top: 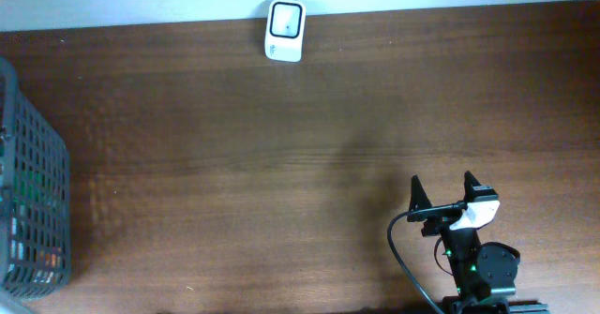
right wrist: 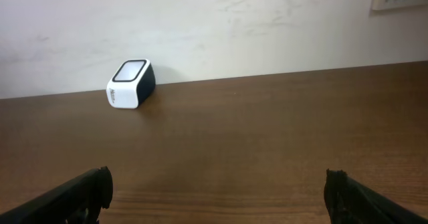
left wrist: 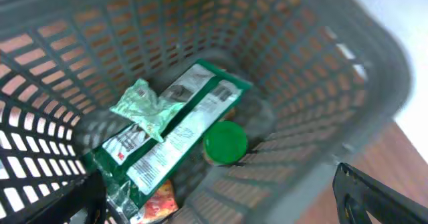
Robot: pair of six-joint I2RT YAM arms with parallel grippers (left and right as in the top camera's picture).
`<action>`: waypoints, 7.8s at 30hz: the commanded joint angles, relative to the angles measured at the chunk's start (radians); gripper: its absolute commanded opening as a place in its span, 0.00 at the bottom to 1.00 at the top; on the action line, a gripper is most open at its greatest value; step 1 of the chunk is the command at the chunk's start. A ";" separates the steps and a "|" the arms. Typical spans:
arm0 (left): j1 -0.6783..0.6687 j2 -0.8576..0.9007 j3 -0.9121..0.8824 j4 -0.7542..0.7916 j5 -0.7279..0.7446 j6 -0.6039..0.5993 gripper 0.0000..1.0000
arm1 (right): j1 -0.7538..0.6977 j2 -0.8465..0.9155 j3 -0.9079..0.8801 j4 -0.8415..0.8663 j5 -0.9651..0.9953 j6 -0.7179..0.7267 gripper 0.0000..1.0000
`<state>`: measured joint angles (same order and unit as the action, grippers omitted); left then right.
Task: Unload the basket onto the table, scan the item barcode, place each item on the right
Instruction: 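Move the left gripper over the grey basket and reach down, then grasp the green-lidded jar in the basket with the left gripper, then carry the green jar to table center and release it, then return the left gripper into the basket toward the white tube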
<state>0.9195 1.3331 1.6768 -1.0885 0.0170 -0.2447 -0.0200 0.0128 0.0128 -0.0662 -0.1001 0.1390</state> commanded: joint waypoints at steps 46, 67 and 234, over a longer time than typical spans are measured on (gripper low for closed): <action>-0.120 0.679 0.011 0.137 -0.013 0.194 0.92 | -0.006 -0.006 -0.007 -0.002 -0.013 0.008 0.98; -0.177 0.755 0.142 0.027 0.014 0.283 0.58 | -0.006 -0.006 -0.007 -0.002 -0.013 0.008 0.98; 0.008 0.460 0.182 -0.100 0.040 0.291 0.78 | -0.006 -0.006 -0.007 -0.002 -0.013 0.008 0.98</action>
<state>0.8780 1.7744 1.9671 -1.2392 -0.0036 -0.0669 -0.0200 0.0139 0.0128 -0.0662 -0.0998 0.1398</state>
